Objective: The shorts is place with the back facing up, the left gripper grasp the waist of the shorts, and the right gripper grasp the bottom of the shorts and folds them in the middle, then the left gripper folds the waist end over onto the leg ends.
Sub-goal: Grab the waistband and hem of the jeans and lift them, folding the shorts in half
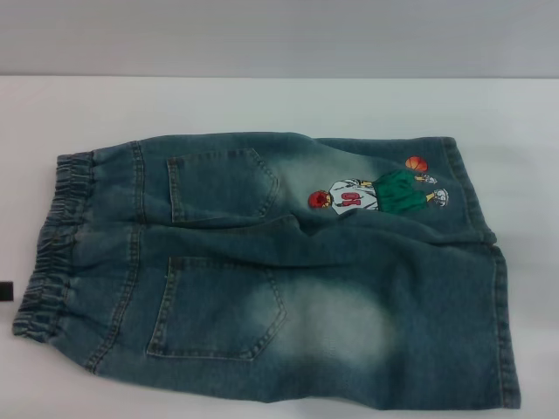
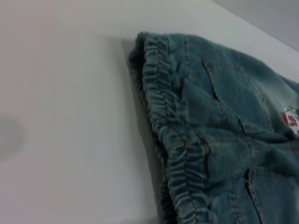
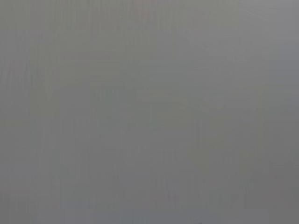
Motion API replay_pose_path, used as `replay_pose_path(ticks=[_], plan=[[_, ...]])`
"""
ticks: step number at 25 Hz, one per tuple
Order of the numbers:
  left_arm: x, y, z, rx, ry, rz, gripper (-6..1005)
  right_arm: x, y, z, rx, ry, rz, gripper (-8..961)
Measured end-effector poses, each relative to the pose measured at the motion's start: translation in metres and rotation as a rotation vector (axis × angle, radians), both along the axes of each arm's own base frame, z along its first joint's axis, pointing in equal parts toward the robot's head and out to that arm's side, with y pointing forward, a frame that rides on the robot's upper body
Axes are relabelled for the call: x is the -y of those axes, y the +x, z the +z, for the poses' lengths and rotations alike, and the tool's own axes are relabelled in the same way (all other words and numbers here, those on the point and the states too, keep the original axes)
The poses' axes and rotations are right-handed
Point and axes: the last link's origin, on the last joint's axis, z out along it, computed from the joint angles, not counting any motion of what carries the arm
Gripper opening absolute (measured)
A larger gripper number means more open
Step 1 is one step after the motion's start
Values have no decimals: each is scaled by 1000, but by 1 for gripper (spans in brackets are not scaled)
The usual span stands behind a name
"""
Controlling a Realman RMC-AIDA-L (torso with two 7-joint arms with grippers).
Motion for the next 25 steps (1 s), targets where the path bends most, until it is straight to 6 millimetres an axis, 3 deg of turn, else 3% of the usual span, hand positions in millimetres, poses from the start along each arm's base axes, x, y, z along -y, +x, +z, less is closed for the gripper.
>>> replay_pose_path(ticks=[13,25], plan=[[3,-17,-19,-60,-53,48,674,4,3,0,6,-2,-5,744],[-8,-6,-32,-53,-86,14,665,6,6,1,28,5,-20,745]])
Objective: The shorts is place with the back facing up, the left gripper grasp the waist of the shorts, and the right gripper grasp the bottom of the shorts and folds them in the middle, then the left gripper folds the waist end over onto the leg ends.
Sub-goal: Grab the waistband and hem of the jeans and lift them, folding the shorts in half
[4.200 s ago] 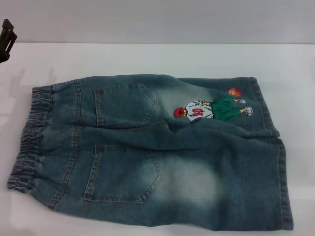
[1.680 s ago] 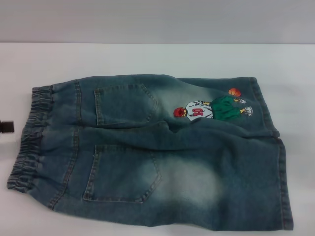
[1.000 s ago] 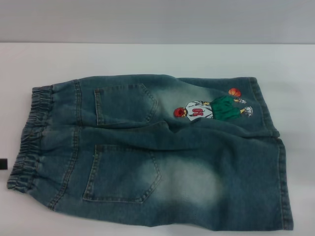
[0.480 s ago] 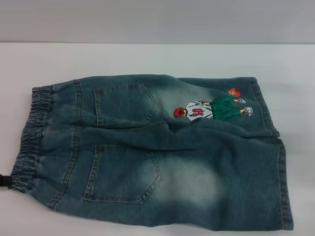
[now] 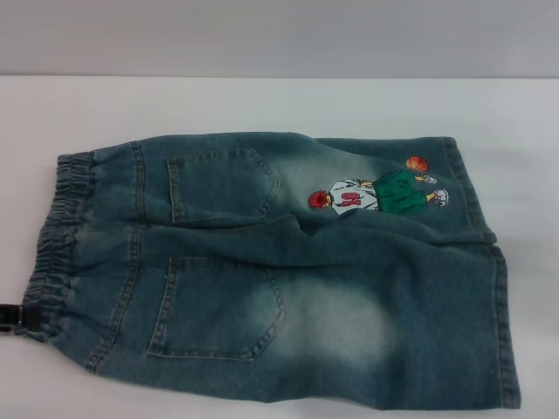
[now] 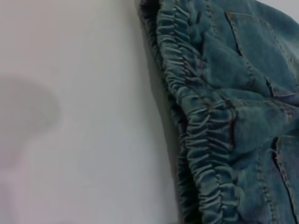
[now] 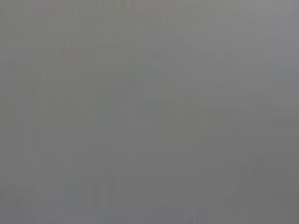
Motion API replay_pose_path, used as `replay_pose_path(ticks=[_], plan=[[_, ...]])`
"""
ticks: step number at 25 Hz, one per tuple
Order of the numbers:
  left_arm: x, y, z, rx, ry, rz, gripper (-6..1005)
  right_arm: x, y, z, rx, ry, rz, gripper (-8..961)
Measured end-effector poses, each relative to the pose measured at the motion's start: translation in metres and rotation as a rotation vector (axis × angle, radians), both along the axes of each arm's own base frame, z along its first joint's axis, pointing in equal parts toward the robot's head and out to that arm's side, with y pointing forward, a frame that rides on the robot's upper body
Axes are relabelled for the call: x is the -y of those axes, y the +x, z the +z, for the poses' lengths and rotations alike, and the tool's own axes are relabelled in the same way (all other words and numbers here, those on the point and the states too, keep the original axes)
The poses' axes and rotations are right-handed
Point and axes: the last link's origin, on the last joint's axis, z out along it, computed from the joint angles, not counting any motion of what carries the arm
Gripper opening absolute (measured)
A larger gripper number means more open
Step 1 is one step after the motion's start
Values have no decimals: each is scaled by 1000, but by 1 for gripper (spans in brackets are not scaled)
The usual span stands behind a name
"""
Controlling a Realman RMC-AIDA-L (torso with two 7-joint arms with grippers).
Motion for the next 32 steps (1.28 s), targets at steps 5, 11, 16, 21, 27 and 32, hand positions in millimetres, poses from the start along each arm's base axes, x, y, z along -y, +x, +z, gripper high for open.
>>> replay_pose_path(ticks=[5,11,16,21,27,32], plan=[[-3,5,-3,13,-15,-14,662,2,1,1,0,9,2,744],[-5,10,-4,24,-28,-27,657,3,2,2,-3,15,-3,744],[-6,14,-5,33,-38,-38,654,4,4,4,-7,24,-10,745],[-6,16,-7,34,-50,-42,650,5,6,6,-12,36,-17,745],[-7,18,-9,32,-67,-47,566,5,6,7,-10,37,-17,744],[-10,18,-5,21,-50,-47,328,5,6,8,-8,37,-17,744]])
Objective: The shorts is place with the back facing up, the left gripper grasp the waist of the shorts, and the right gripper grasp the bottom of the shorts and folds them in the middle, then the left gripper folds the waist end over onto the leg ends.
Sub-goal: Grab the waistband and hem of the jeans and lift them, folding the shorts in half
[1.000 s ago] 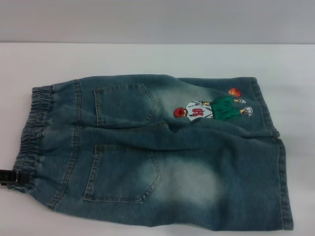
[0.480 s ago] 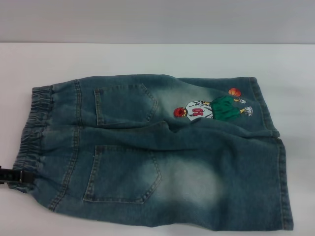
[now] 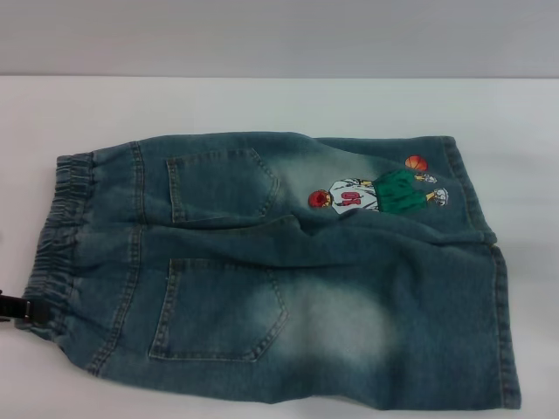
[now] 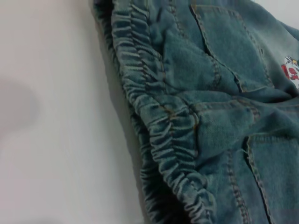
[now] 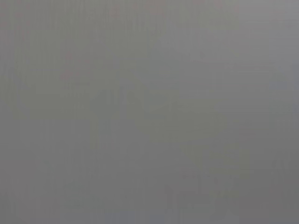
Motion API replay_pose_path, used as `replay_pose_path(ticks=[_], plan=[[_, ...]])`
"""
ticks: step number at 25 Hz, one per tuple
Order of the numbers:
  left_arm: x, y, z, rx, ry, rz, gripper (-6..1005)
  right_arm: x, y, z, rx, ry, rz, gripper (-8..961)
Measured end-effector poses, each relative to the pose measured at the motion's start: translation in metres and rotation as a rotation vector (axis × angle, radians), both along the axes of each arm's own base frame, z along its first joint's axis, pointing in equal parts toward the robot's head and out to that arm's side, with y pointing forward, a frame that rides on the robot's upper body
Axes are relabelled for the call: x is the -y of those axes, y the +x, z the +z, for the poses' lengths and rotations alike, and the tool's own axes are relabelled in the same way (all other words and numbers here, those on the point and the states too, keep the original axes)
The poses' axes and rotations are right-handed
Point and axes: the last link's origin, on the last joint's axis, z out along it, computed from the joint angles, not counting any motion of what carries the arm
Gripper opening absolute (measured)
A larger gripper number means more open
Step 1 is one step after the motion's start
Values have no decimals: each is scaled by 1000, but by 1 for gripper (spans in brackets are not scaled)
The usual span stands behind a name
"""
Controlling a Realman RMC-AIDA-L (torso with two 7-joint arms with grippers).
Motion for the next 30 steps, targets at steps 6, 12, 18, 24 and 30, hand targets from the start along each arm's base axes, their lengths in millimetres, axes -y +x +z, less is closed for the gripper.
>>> replay_pose_path(ticks=[6,12,18,24,30], plan=[[-3,-1,3,-18,14,7,160,1,1,0,1,0,-4,745],[-6,3,4,-22,19,-7,67,1,3,6,-63,-14,32,744],[-10,10,-2,-11,16,-26,48,-8,-11,18,-167,-162,221,743],[-14,22,-7,-8,31,-74,47,-25,-66,28,-166,-651,521,742],[-19,34,-13,-2,45,-113,47,-12,-124,32,2,-1157,677,743]])
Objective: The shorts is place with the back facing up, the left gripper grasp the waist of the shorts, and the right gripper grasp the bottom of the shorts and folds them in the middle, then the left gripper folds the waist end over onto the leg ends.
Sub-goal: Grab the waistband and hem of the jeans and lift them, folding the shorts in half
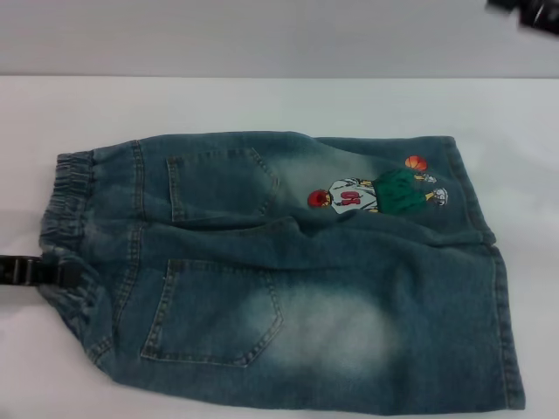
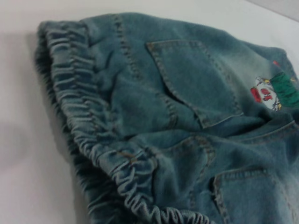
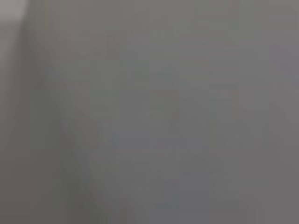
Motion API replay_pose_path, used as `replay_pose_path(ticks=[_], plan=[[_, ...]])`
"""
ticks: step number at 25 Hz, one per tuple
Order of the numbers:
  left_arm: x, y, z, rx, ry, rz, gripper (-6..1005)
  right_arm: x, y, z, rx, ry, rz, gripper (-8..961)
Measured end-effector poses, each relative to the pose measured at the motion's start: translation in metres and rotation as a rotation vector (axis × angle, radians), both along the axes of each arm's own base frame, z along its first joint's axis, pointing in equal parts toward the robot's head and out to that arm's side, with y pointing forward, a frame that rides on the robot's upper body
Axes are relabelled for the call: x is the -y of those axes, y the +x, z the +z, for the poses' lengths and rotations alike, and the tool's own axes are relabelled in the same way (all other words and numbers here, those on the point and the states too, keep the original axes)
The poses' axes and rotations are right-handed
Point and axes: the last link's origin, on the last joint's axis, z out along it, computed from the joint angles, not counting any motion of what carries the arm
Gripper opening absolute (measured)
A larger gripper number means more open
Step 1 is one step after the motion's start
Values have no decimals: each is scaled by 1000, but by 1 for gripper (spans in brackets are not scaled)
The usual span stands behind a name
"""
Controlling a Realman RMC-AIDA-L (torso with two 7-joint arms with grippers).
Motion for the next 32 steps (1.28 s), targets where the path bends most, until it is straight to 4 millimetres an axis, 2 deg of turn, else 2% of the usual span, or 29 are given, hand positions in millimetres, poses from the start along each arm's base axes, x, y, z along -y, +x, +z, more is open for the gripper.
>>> replay_pose_path(ticks=[3,6,10,13,15,32], plan=[[-4,9,-5,11,-2,-23,48,9,-12,4,116,-189,70,744],[-6,12,-8,15,-3,-33,48,22,-14,5,271,-363,161,745],[-11,17,-9,17,0,-46,49,42,-8,5,434,-550,252,745],[-13,19,-11,19,1,-52,51,50,0,4,527,-644,241,745],[-16,22,-12,21,1,-61,51,54,13,-1,624,-723,188,744],[-21,26,-11,12,0,-67,57,70,51,-26,884,-916,-4,744]])
